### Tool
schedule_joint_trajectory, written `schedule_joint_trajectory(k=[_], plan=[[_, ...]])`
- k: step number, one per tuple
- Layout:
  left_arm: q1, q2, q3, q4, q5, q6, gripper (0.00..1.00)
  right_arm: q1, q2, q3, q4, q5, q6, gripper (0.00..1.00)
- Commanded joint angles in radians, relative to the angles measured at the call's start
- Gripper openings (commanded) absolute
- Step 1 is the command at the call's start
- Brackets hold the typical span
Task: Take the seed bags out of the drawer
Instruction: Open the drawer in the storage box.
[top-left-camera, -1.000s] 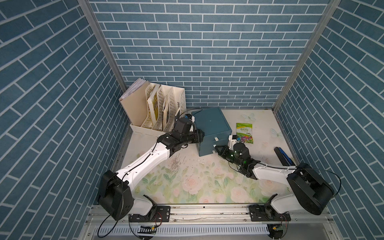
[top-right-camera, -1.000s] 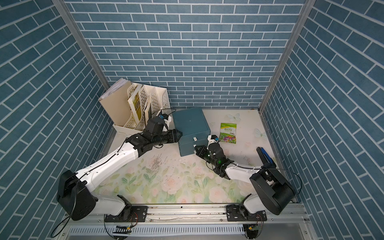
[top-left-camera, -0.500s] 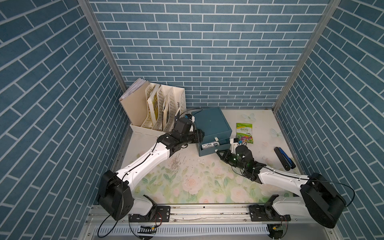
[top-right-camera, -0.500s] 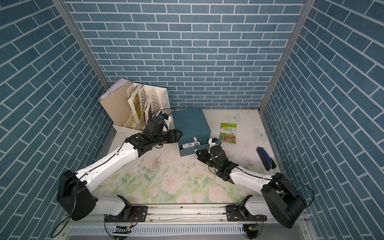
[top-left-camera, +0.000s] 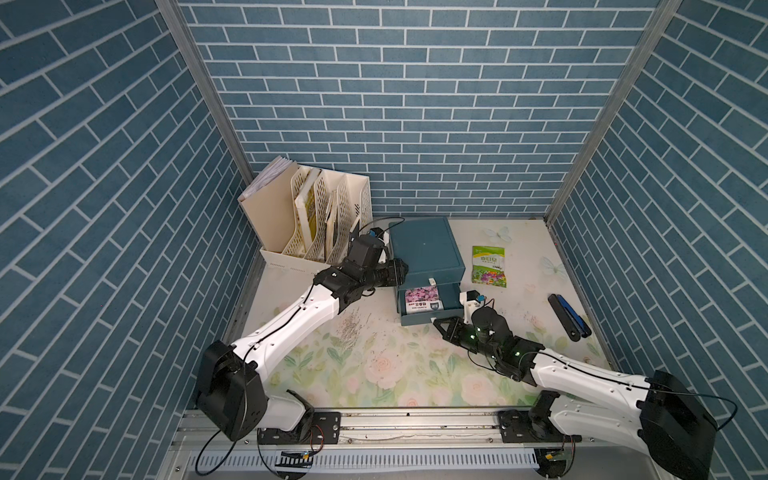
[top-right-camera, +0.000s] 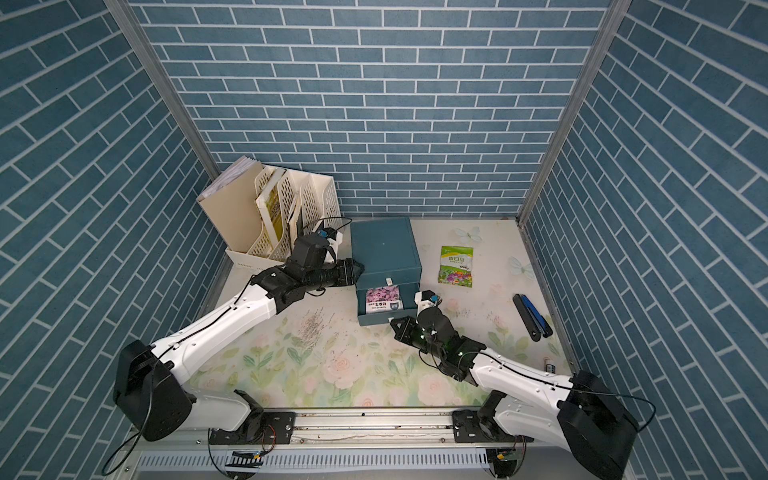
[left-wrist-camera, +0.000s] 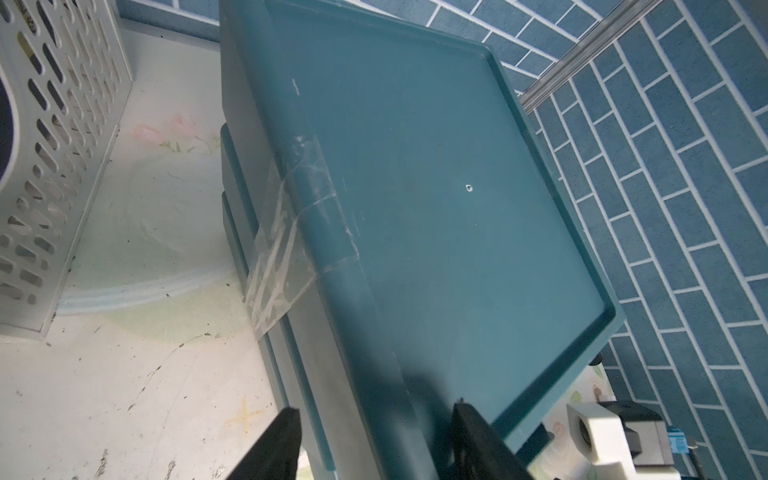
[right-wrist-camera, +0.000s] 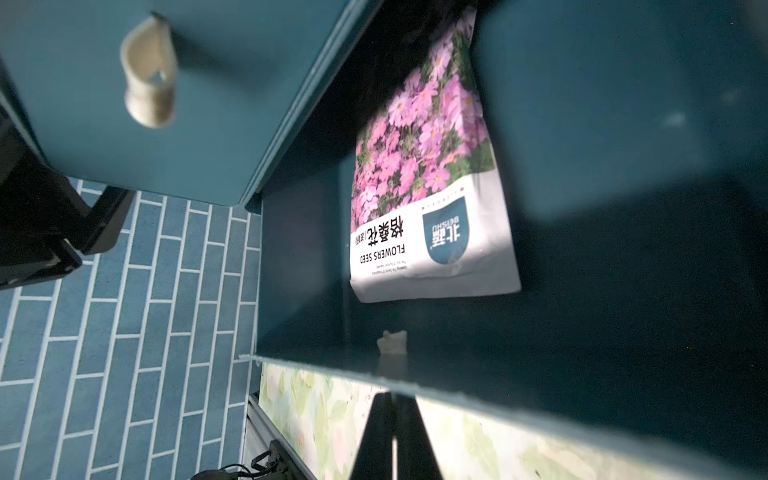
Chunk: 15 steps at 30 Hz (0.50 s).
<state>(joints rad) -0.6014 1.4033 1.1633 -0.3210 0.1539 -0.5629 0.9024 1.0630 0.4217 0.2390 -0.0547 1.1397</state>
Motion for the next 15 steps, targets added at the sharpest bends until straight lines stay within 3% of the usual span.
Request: schedule_joint_trajectory(k=[1, 15], plan=[[0.002, 0.028, 0.010, -0.081, 0.013, 0.031, 0.62, 0.016, -0.044, -0.027, -0.093, 0.016, 0.032, 0.00], [0.002, 0.048, 0.027, -0.079, 0.023, 0.037, 0.62, 0.065, -0.143, -0.023, -0.227, 0.018, 0.052, 0.00]])
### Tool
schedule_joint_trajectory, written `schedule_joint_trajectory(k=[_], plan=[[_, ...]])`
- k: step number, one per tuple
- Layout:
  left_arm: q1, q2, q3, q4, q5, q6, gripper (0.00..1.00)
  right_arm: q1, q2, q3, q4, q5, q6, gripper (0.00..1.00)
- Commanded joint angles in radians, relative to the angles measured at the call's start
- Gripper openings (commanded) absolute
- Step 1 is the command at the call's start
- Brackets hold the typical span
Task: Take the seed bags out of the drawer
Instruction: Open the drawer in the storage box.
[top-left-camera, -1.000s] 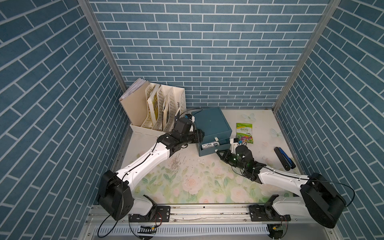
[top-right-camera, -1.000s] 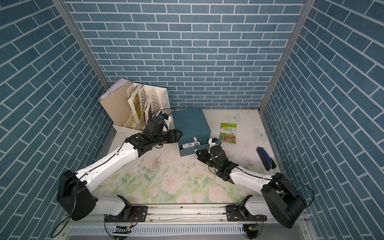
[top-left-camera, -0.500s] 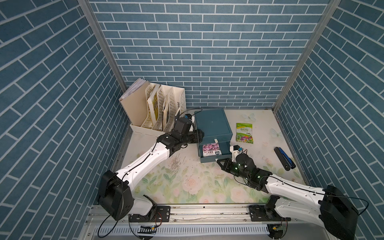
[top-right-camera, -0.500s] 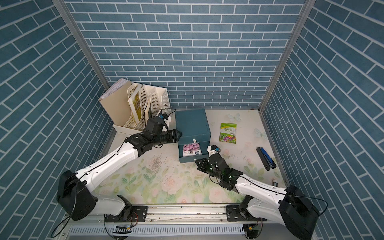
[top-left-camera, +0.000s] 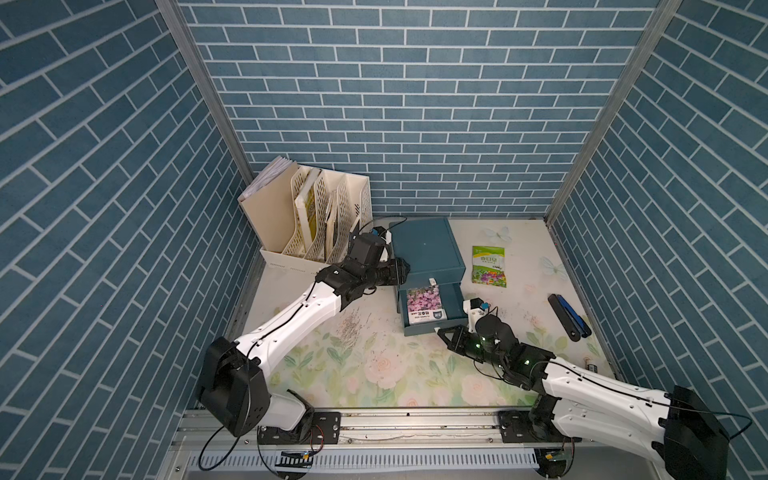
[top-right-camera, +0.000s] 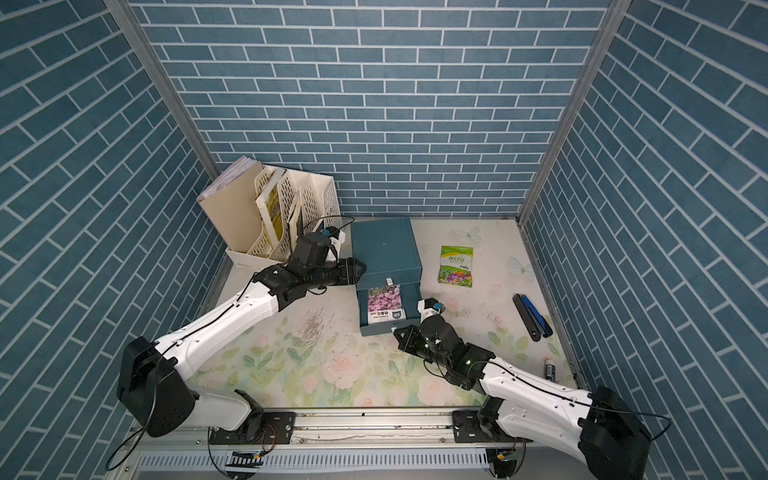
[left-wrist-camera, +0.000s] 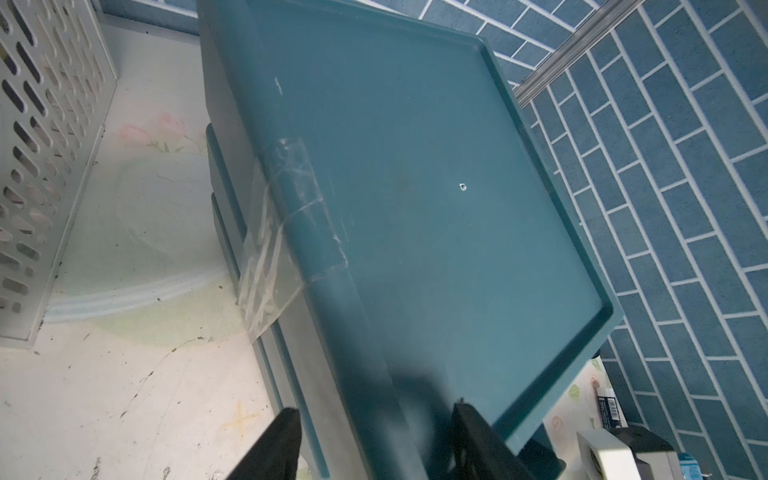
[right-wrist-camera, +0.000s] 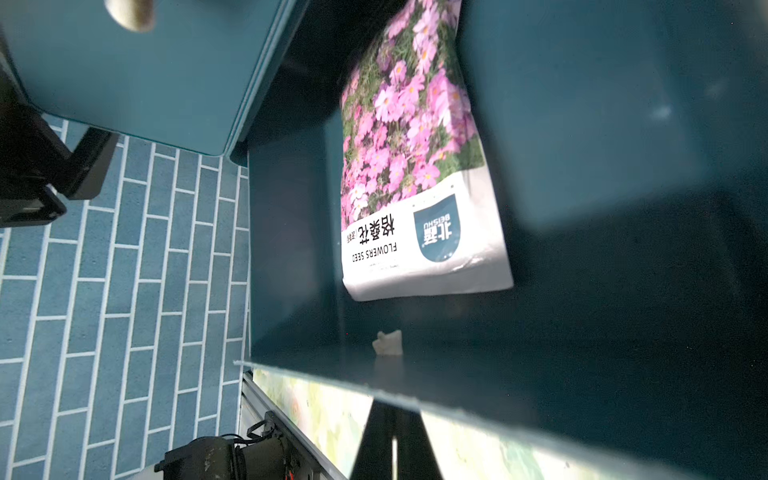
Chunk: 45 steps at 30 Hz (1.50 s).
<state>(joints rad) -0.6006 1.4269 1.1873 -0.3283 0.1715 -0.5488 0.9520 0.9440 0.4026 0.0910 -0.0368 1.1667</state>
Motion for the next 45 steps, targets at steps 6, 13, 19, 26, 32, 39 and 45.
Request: schedule_joint_trajectory(k=[6, 13, 19, 26, 32, 39, 45], plan=[[0.001, 0.024, 0.000, -0.072, 0.006, 0.026, 0.62, 0.041, -0.045, 0.003, -0.130, -0.021, 0.033, 0.00], [0.001, 0.017, -0.006, -0.075, 0.008, 0.028, 0.61, 0.095, -0.031, 0.031, -0.167, -0.006, 0.050, 0.00], [0.000, 0.010, -0.011, -0.075, 0.011, 0.030, 0.61, 0.142, -0.055, 0.033, -0.204, 0.036, 0.084, 0.00], [0.001, 0.004, -0.016, -0.071, 0.017, 0.030, 0.61, 0.175, -0.077, 0.030, -0.231, 0.065, 0.111, 0.00], [0.001, -0.008, -0.025, -0.071, 0.015, 0.029, 0.61, 0.188, -0.090, 0.013, -0.240, 0.083, 0.128, 0.00], [0.001, -0.020, -0.031, -0.074, 0.013, 0.029, 0.62, 0.189, -0.103, 0.016, -0.255, 0.121, 0.129, 0.08], [0.001, -0.017, -0.023, -0.075, 0.014, 0.029, 0.62, 0.188, -0.094, 0.029, -0.251, 0.128, 0.117, 0.28]])
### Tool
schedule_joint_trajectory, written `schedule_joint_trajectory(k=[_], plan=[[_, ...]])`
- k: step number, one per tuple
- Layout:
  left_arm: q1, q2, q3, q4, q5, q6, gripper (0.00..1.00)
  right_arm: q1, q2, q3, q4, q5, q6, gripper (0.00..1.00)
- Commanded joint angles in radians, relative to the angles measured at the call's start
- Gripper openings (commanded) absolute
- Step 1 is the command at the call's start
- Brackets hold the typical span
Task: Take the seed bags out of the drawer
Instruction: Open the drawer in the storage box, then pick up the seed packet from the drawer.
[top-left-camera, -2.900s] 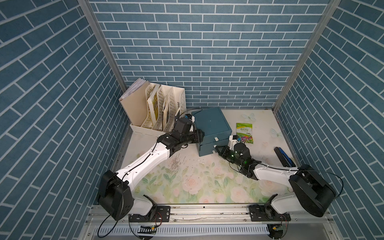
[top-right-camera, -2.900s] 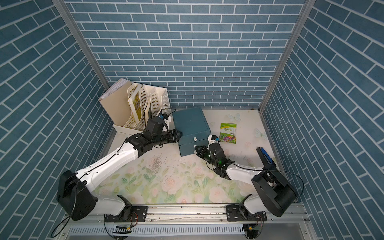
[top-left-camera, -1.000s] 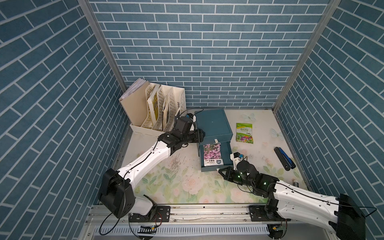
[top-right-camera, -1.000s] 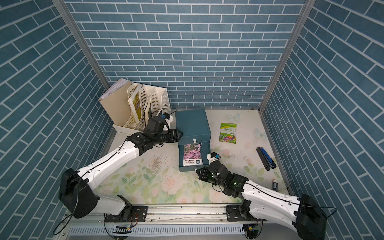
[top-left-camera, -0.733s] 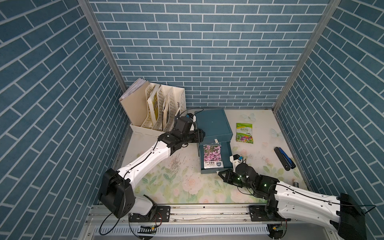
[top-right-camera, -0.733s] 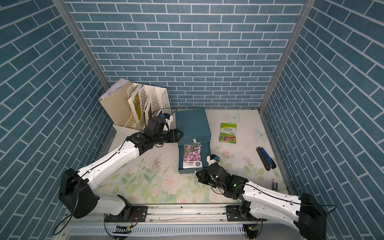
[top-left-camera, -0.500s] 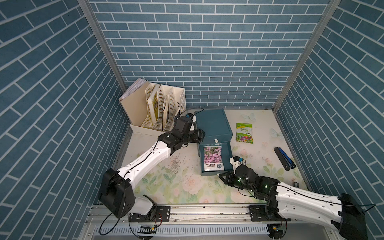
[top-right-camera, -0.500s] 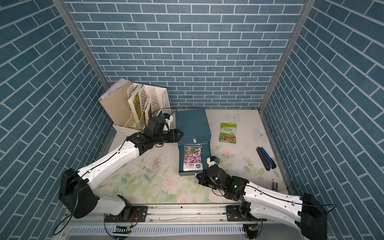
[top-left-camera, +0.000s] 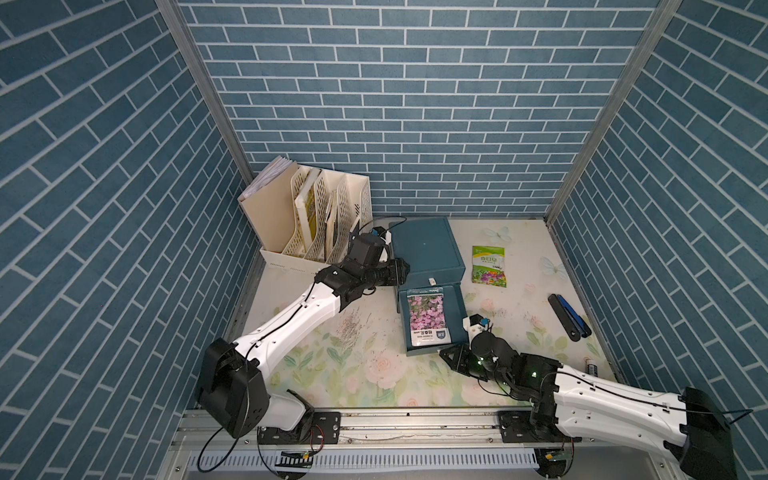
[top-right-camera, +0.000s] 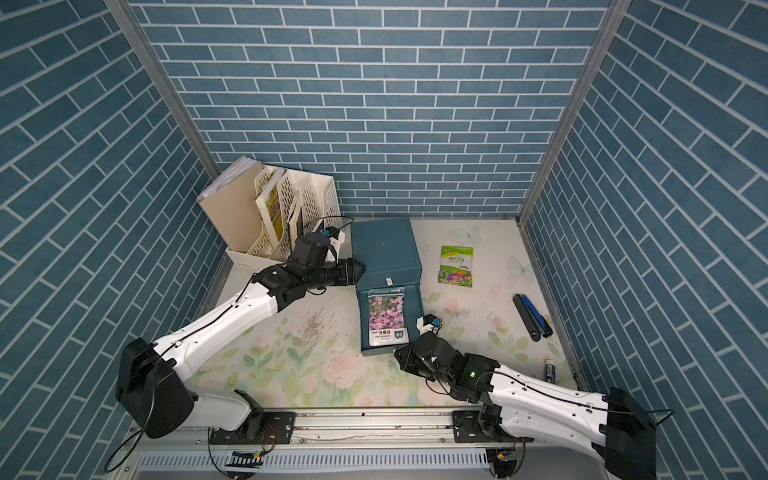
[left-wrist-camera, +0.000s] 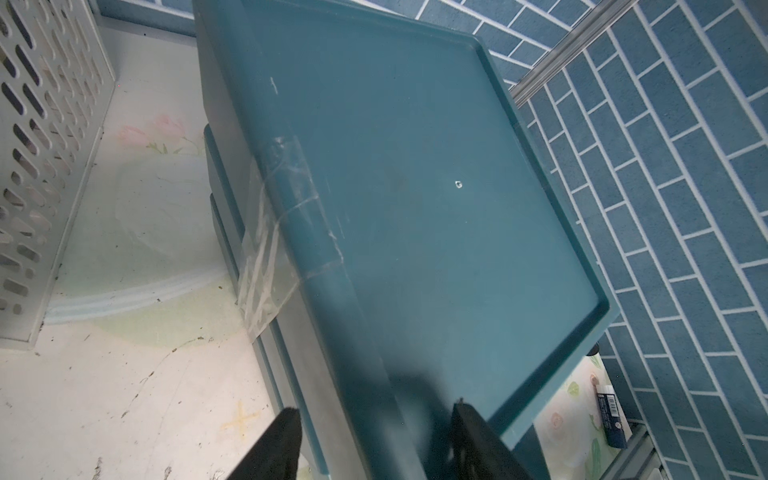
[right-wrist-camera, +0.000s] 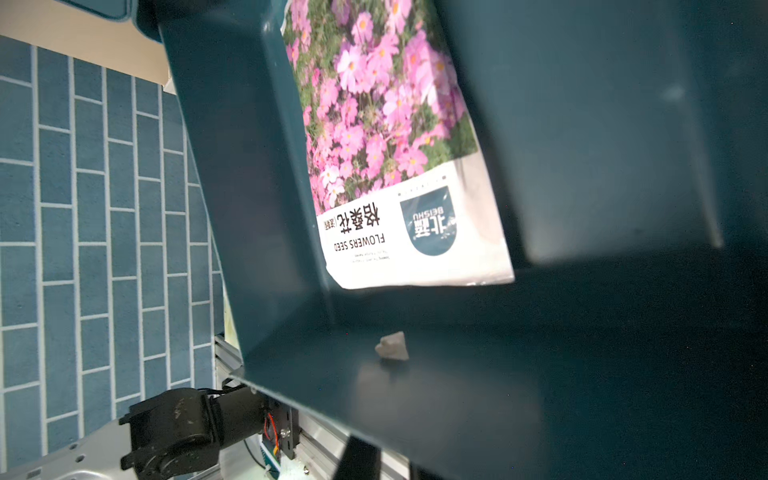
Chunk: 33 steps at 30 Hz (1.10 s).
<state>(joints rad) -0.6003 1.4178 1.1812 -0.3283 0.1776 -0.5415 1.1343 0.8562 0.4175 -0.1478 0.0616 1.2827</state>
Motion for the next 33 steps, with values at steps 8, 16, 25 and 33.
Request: schedule_joint_trajectory(k=[8, 16, 25, 33], plan=[[0.000, -0.006, -0.005, -0.081, 0.008, 0.030, 0.62, 0.006, -0.018, 0.044, -0.013, 0.034, -0.016, 0.46], [0.000, -0.007, -0.003, -0.080, 0.008, 0.033, 0.62, 0.007, 0.030, 0.224, -0.161, -0.017, -0.110, 0.67], [0.000, -0.006, -0.003, -0.072, 0.011, 0.030, 0.62, -0.067, 0.127, 0.376, -0.270, -0.043, -0.207, 0.75], [0.002, 0.003, -0.001, -0.071, 0.017, 0.032, 0.62, -0.220, 0.237, 0.451, -0.327, -0.079, -0.359, 0.75]])
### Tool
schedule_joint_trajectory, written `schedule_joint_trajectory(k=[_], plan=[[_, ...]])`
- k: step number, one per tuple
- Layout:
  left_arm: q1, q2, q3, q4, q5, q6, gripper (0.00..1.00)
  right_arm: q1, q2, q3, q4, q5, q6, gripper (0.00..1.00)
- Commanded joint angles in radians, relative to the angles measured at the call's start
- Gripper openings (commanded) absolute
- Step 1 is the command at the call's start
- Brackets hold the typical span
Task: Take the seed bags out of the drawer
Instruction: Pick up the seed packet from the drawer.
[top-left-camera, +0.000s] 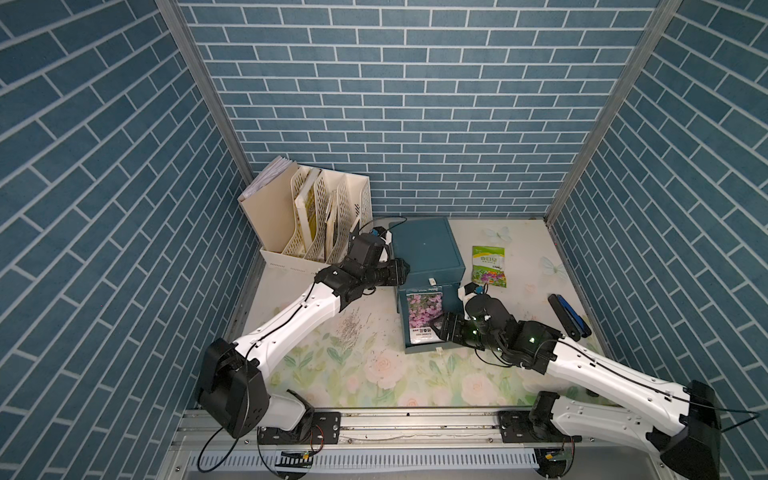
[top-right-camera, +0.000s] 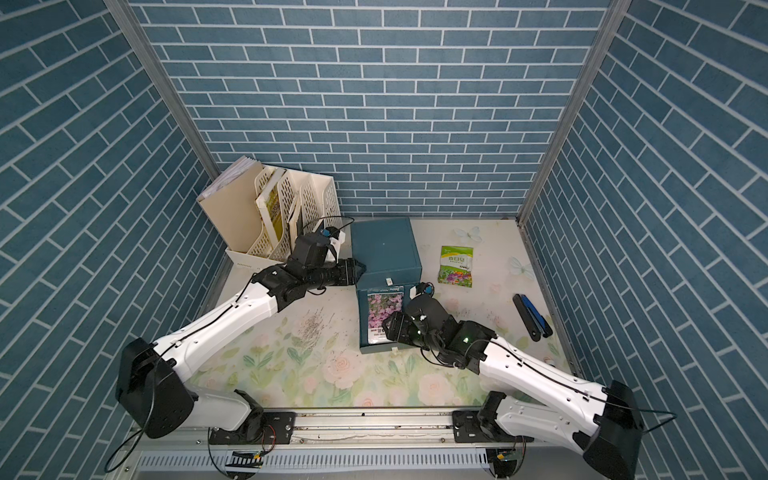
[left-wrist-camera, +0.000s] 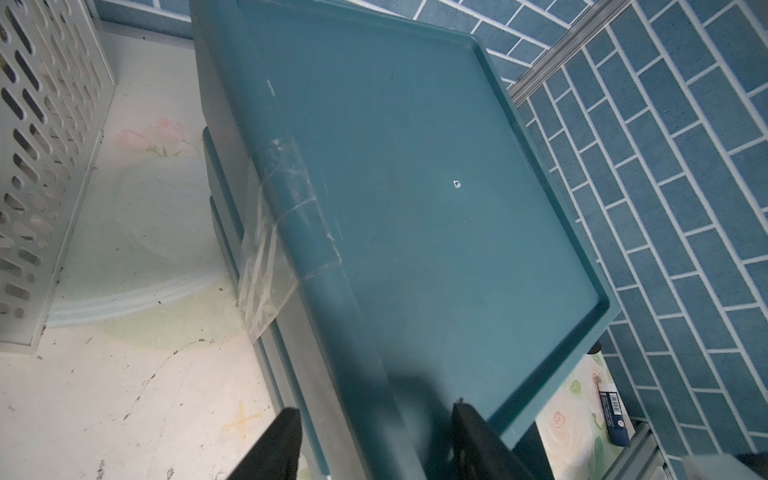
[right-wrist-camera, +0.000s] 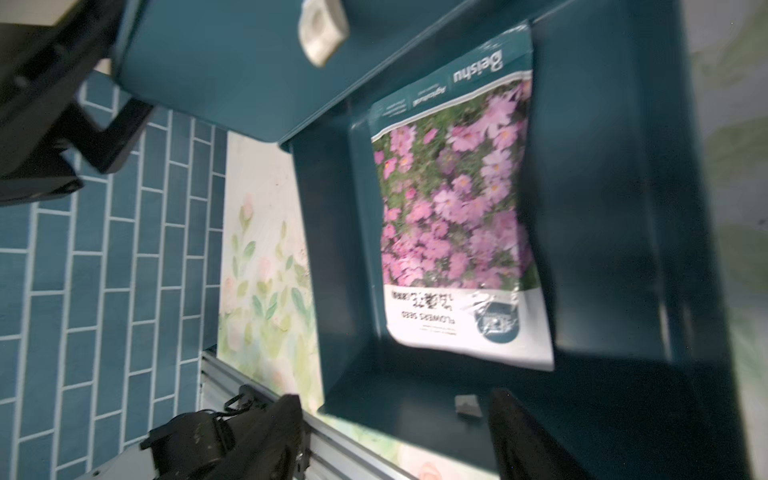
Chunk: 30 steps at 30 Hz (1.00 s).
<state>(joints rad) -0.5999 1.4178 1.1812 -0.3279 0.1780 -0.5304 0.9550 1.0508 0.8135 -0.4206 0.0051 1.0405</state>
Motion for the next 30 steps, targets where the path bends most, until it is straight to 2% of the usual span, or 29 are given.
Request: schedule_joint_trajectory(k=[1, 6, 11, 30], plan=[[0.001, 0.007, 0.002, -0.071, 0.017, 0.020, 0.62, -0.051, 0.070, 0.074, -0.062, -0.025, -0.140, 0.75], [0.001, 0.019, 0.016, -0.077, 0.020, 0.024, 0.62, -0.079, 0.230, 0.195, -0.129, -0.021, -0.250, 0.75], [0.002, 0.022, 0.019, -0.082, 0.021, 0.026, 0.62, -0.086, 0.346, 0.266, -0.174, -0.014, -0.293, 0.74], [0.004, 0.016, 0.011, -0.089, 0.029, 0.031, 0.61, -0.103, 0.450, 0.259, -0.130, 0.012, -0.303, 0.69]])
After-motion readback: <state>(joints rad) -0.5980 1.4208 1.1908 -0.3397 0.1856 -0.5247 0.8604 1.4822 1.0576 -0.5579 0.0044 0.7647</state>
